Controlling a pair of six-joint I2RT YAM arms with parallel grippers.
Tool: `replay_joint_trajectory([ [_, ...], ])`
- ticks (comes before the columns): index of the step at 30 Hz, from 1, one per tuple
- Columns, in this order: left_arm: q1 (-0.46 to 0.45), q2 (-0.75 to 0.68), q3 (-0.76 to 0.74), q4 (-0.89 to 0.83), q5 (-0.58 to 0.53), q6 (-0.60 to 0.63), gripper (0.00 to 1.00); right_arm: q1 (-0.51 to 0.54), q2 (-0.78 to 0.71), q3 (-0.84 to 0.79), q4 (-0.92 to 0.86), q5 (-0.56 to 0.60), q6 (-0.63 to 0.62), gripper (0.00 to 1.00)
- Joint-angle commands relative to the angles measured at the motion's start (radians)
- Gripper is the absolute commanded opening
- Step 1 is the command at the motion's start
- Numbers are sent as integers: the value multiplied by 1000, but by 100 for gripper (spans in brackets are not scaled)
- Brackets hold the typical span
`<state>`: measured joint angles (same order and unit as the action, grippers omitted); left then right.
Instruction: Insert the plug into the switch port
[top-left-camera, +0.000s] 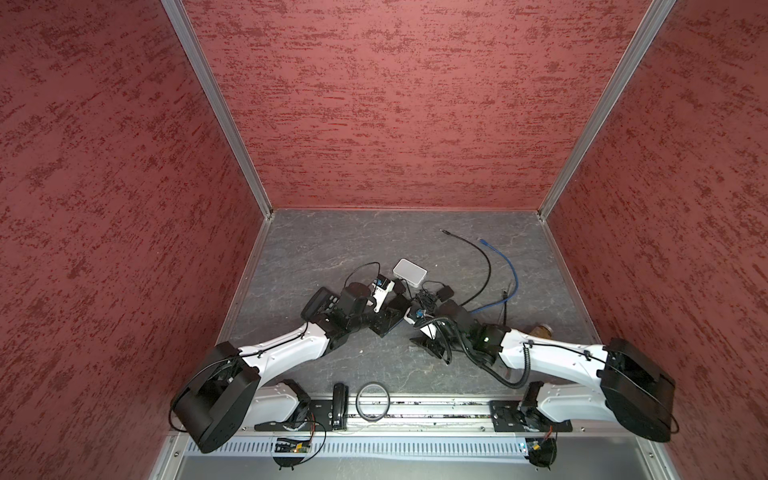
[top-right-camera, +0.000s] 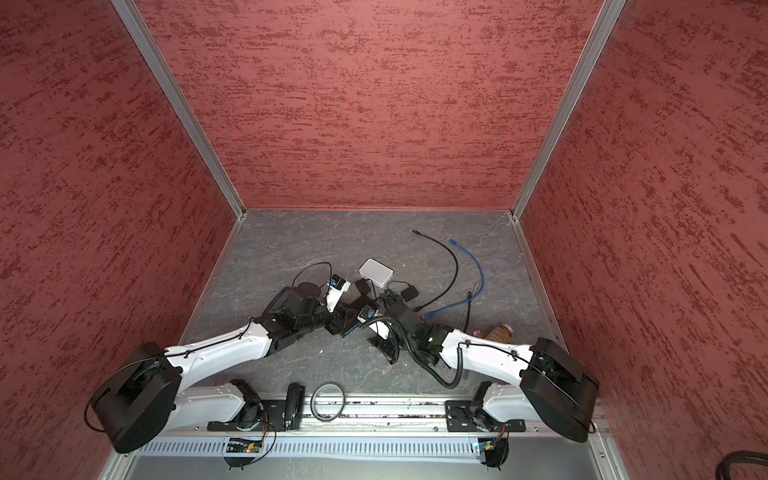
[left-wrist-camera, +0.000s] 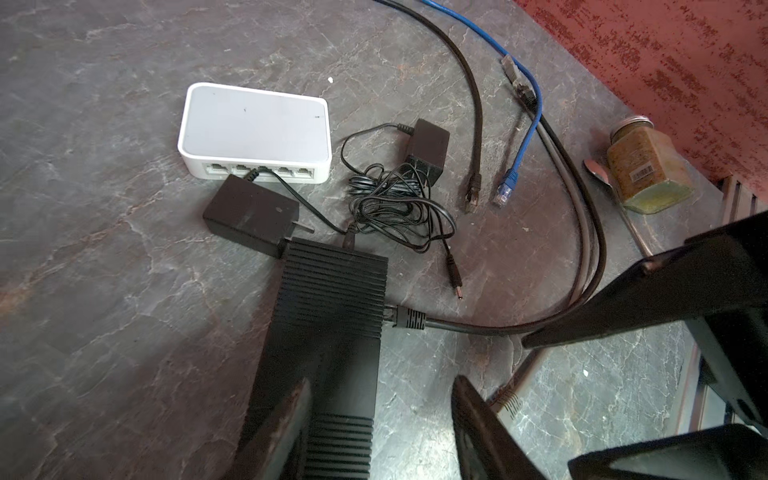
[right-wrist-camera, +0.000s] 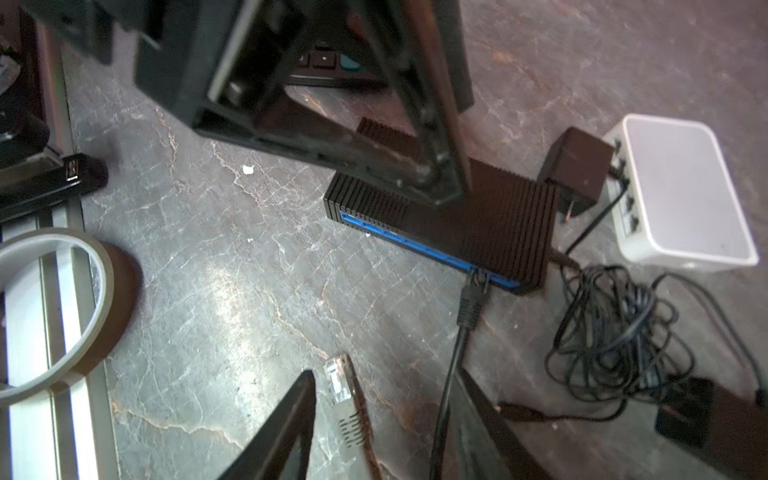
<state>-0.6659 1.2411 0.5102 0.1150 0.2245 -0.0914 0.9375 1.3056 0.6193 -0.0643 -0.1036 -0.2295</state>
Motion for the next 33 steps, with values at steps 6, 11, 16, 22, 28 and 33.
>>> replay_joint_trajectory([
  [6, 4, -42, -64, 65, -47, -1, 55, -5, 47, 14, -188, -103, -173, 53],
  [11, 14, -38, -68, 65, -47, 2, 55, -5, 63, 13, -200, -104, -218, 53],
  [16, 25, -37, -74, 72, -47, -1, 55, -5, 128, 35, -211, -74, -248, 53],
  [22, 35, -38, -91, 86, -44, -4, 55, -5, 196, 59, -206, -48, -274, 53],
  [28, 43, -38, -99, 94, -39, -6, 55, -6, 238, 85, -239, -72, -299, 46],
  [33, 48, -40, -104, 95, -31, -7, 55, -5, 259, 93, -258, -77, -306, 38],
])
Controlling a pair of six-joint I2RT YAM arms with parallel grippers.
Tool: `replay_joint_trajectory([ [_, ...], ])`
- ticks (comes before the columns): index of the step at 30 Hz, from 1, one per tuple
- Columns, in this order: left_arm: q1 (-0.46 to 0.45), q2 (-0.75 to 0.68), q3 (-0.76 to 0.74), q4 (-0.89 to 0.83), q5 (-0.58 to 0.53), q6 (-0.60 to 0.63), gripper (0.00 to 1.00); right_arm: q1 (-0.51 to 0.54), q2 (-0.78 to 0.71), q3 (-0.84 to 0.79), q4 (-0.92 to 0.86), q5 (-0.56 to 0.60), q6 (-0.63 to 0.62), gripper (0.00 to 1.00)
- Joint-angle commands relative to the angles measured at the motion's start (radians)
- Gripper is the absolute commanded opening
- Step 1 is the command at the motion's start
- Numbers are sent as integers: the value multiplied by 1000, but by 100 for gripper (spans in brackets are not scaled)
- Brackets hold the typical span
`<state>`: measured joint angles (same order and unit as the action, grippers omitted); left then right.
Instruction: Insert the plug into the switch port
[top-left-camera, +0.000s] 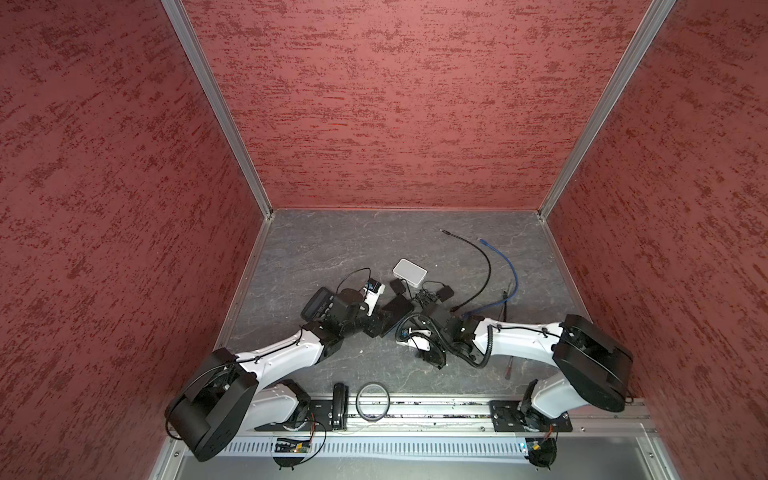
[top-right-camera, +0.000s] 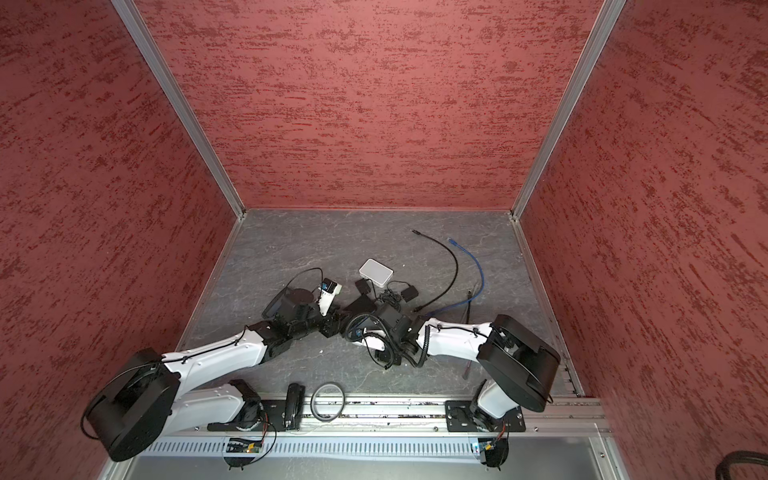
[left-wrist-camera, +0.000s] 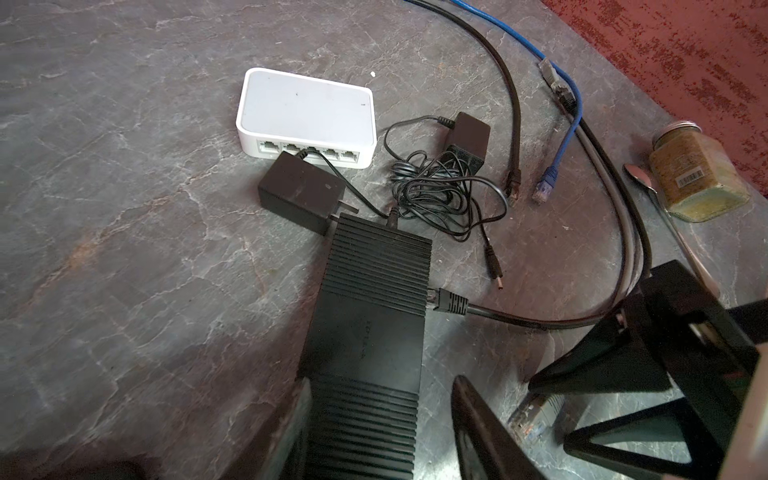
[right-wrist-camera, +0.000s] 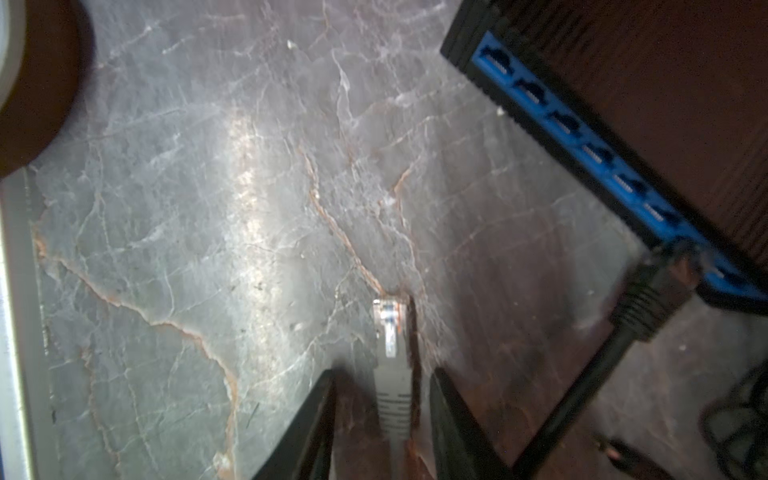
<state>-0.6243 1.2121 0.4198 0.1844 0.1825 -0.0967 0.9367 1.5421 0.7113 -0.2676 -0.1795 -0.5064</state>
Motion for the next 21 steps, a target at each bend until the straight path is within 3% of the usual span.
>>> replay_joint_trajectory([
  [1, 6, -13, -15, 25, 14, -1, 55, -4, 23, -1, -58, -4, -30, 37],
  [8, 10, -16, -16, 24, 21, -2, 55, -5, 23, -3, -82, 9, -34, 30],
  [14, 11, -19, -15, 28, 20, -4, 55, -6, 22, -2, -68, 15, -32, 14],
  [21, 24, -16, -2, 7, -18, -45, 55, -6, 33, 54, -41, 73, 61, 8],
])
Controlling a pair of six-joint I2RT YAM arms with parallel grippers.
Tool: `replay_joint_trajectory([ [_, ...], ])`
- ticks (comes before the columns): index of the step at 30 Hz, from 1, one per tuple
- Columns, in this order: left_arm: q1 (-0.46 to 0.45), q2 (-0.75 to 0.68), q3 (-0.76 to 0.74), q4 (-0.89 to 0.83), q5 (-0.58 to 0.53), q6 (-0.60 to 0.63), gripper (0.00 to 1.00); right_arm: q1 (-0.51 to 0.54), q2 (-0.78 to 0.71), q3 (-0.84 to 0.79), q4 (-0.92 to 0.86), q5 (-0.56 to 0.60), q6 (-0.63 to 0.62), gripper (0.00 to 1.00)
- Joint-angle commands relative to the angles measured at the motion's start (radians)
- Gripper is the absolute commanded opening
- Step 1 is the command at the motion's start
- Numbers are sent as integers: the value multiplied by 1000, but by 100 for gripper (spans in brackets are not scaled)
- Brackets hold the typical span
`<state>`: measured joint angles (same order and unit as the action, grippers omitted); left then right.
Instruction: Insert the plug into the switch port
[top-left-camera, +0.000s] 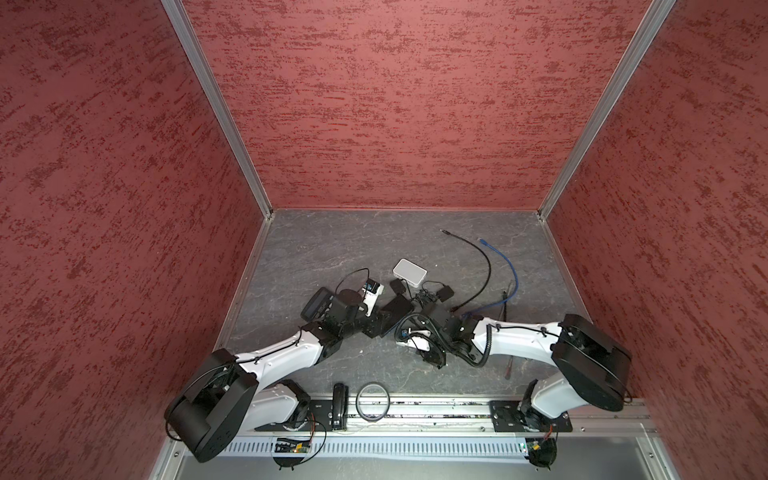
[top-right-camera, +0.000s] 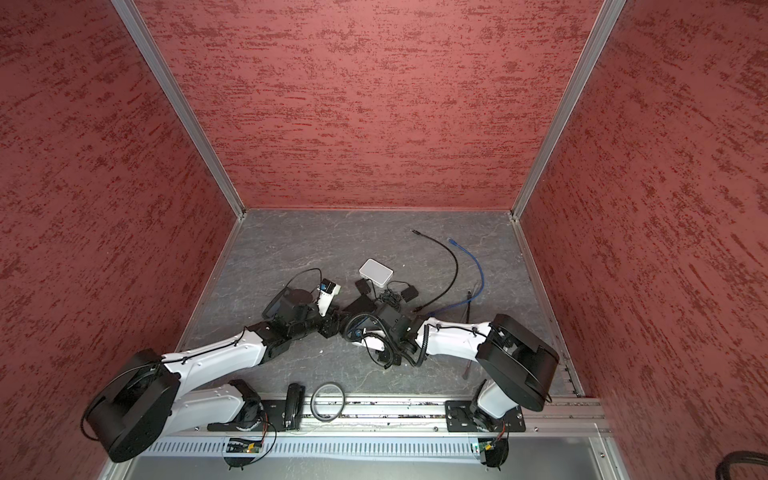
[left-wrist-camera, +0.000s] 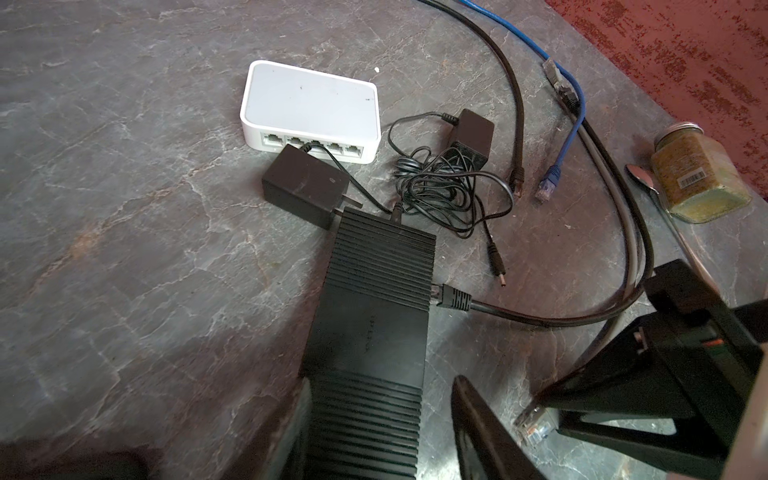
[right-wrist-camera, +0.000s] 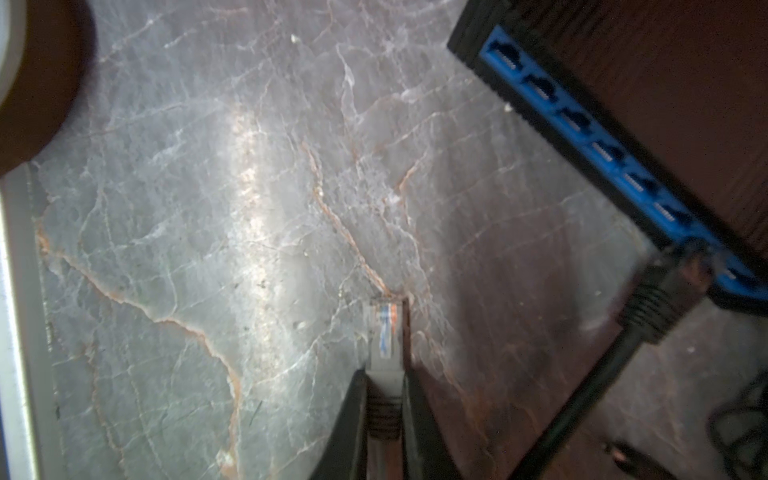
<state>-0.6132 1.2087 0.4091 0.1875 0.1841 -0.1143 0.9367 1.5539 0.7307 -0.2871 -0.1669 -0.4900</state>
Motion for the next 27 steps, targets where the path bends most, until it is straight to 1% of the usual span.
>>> replay_joint_trajectory([
  [1, 16, -11, 14, -5, -28, -37, 55, -6, 24, 47, -16, 67, 73, 7],
  [7, 31, -5, 52, -64, -85, -69, 55, 1, 23, 75, 52, 142, 259, 6],
  [10, 50, -2, 68, -87, -88, -95, 56, 24, 14, 61, 105, 188, 319, 5],
  [13, 88, 29, 100, -117, -57, -135, 55, 33, 20, 66, 134, 193, 382, 5],
  [15, 95, 56, 111, -113, -44, -134, 55, 38, 28, 61, 152, 201, 410, 5],
  [20, 97, 114, 116, -54, -9, -127, 55, 46, 57, 45, 185, 215, 466, 5],
  [22, 95, 140, 117, -22, 11, -118, 55, 49, 74, 49, 198, 201, 482, 5],
  [27, 93, 203, 125, 56, 91, -116, 54, 54, 122, 74, 220, 230, 529, 5],
])
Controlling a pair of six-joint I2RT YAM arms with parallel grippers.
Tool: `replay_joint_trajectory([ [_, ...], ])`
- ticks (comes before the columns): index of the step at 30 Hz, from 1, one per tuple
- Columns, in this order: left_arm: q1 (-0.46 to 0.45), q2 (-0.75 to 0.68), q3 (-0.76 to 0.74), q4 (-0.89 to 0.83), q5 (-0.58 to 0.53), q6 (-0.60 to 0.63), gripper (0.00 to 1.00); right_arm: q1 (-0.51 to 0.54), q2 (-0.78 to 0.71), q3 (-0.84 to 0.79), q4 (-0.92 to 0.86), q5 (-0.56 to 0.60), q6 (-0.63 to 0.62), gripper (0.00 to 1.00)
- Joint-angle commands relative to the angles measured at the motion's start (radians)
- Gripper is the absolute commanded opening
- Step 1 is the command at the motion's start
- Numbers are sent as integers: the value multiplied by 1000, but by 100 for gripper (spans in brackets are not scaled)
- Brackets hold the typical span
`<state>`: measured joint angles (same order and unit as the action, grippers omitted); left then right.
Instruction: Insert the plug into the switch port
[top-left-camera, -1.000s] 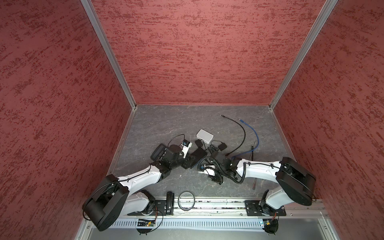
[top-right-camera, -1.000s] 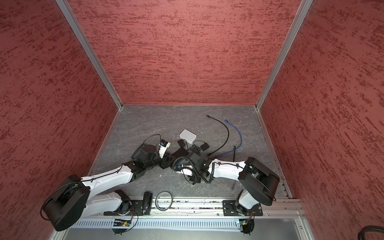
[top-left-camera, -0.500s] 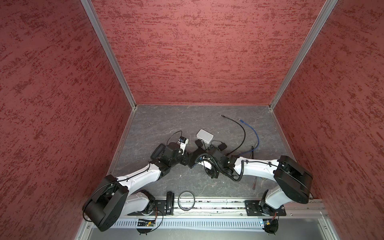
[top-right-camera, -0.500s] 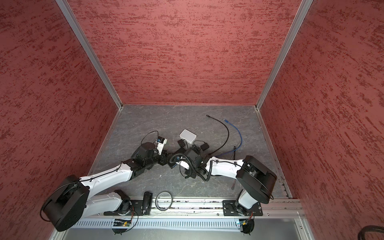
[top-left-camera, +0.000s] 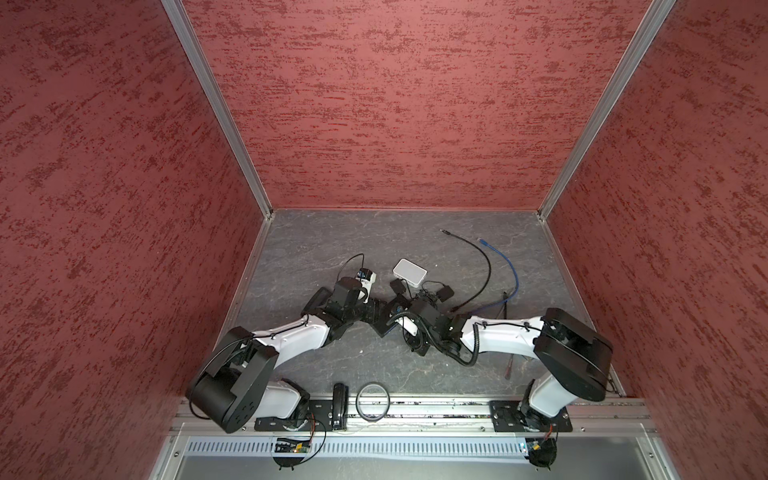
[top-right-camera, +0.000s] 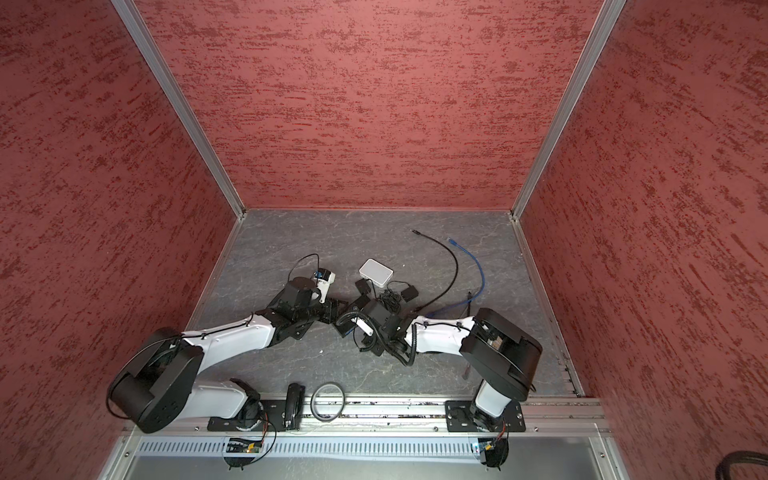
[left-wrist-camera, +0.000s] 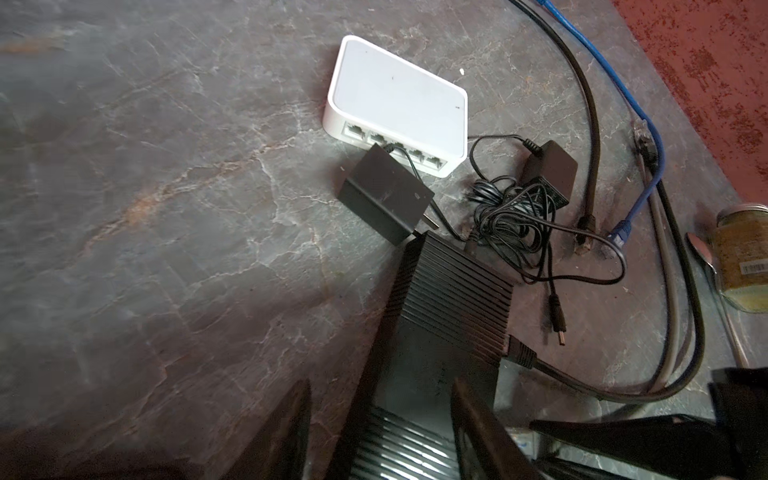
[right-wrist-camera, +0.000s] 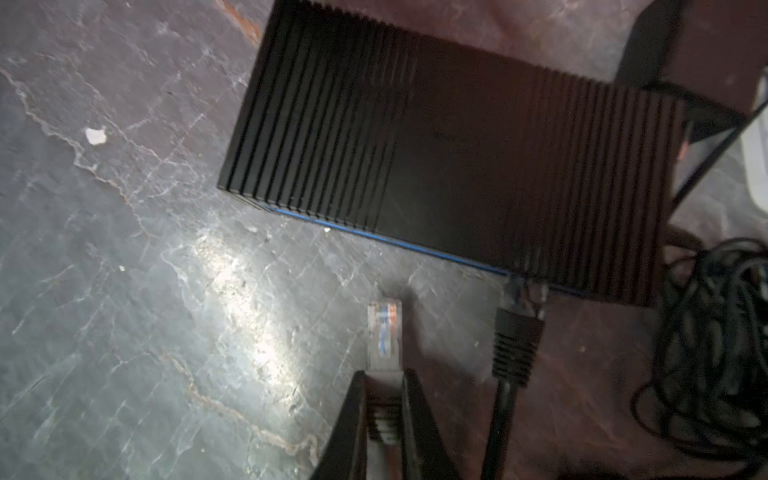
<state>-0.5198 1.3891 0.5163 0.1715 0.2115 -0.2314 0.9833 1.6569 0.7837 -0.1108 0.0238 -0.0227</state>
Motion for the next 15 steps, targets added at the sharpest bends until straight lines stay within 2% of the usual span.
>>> replay_joint_trajectory([
  [1, -2, 31, 20, 77, 69, -2, 54, 9, 24, 23, 47, 46, 68, 5],
  [15, -60, 123, 10, 201, 132, -42, 53, 10, 50, 29, 129, 94, 119, 5],
])
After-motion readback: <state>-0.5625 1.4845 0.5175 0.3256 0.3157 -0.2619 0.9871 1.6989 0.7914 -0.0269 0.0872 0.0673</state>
